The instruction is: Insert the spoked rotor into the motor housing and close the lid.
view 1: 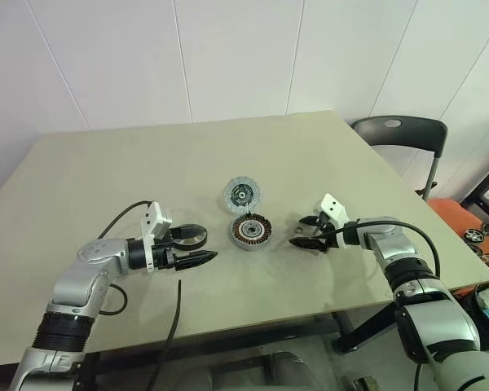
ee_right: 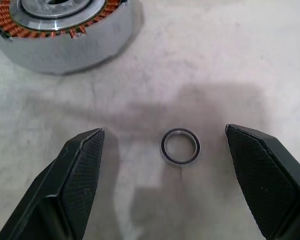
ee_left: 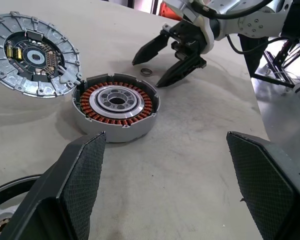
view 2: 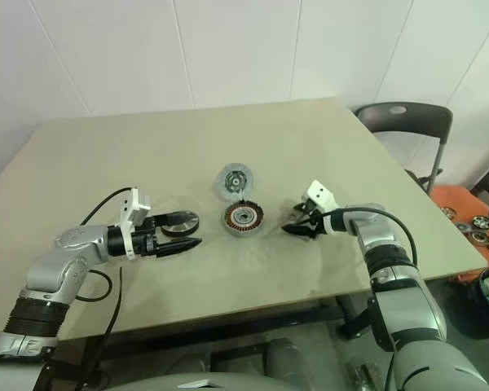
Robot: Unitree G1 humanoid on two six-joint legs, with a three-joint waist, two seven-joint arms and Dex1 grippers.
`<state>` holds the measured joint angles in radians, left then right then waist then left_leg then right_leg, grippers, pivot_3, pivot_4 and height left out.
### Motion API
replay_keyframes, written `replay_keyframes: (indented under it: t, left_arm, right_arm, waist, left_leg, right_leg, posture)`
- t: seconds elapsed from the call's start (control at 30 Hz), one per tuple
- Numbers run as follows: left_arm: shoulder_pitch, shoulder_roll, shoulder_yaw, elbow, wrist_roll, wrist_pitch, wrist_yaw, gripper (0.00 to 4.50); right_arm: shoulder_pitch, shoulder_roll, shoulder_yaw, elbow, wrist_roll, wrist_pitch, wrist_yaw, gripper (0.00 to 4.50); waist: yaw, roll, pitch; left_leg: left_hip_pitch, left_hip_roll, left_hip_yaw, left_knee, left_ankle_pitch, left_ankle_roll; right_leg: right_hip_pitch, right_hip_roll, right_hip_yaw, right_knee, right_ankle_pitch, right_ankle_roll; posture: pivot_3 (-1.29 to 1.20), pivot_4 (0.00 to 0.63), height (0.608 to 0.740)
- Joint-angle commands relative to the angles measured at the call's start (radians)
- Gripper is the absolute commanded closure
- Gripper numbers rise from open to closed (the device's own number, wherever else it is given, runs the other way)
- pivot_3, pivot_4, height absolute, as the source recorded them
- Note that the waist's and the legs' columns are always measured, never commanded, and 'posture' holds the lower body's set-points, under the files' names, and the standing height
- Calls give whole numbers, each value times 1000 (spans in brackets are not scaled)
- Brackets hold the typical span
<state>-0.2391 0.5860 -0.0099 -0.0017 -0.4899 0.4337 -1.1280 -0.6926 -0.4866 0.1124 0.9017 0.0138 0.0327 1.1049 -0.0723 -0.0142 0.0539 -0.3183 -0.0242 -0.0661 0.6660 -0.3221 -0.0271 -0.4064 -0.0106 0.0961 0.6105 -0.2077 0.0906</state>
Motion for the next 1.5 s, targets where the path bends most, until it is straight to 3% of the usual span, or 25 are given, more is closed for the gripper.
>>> replay_keyframes:
  t: [0.03, 0.4, 0.5, 0.63, 0.8, 0.9, 1.0, 1.5]
  left_arm:
    - [-13, 10, 20, -30, -15, 3, 1, 411]
    - [-2, 7, 19, -46, -17, 15, 5, 411]
    - [-1, 5, 19, -45, -16, 13, 7, 384]
    - [3, 6, 22, -48, -17, 11, 12, 384]
    - [6, 5, 23, -50, -17, 8, 17, 384]
    - [10, 5, 23, -53, -18, 7, 19, 384]
    - [12, 5, 25, -55, -18, 7, 21, 384]
    - [22, -5, 23, -73, -24, 11, 36, 384]
  right_arm:
    - [-17, -10, -10, 4, -1, -18, -3, 425]
    - [-30, -6, -5, 52, -11, -30, -23, 425]
    - [-40, -3, -5, 66, -15, -37, -32, 1027]
    - [-54, 2, -2, 85, -22, -51, -43, 2321]
    - [-70, 9, -3, 113, -30, -64, -56, 2321]
    - [-72, 13, -5, 121, -29, -69, -50, 2877]
    - [-74, 15, -5, 122, -32, -70, -51, 3826]
    - [-79, 34, -2, 105, -24, -37, -17, 3836]
  waist:
    - [0, 0, 0]
    - [0, 0, 0]
    - [0, 0, 0]
    - [0, 0, 0]
    - [-1, 0, 0]
    - [-1, 0, 0]
    - [-1, 0, 0]
    - [-2, -1, 0]
  left_leg:
    - [0, 0, 0, 0, 0, 0]
    - [1, 0, 1, 0, 0, 0]
    - [1, 0, 2, 0, 0, 0]
    - [1, 0, 3, 1, 0, 0]
    - [1, 0, 4, 1, 0, 0]
    - [1, 0, 4, 1, 0, 0]
    - [1, 0, 4, 1, 0, 0]
    - [1, 0, 4, 1, 0, 0]
  right_leg:
    - [0, 0, 0, 0, 0, 0]
    - [2, 0, 2, 0, -2, -2]
    - [2, 0, 2, 0, -2, -2]
    - [2, 0, 3, 0, -3, -1]
    - [2, 0, 4, 0, -3, -1]
    - [2, 0, 4, 0, -3, -1]
    - [2, 0, 4, 0, -3, -1]
    - [2, 0, 4, 0, -3, -1]
  posture:
    - [0, 0, 740]
    - [0, 0, 740]
    - [0, 0, 740]
    - [0, 0, 740]
    - [0, 0, 740]
    - [0, 0, 740]
    - [0, 0, 740]
    - [0, 0, 740]
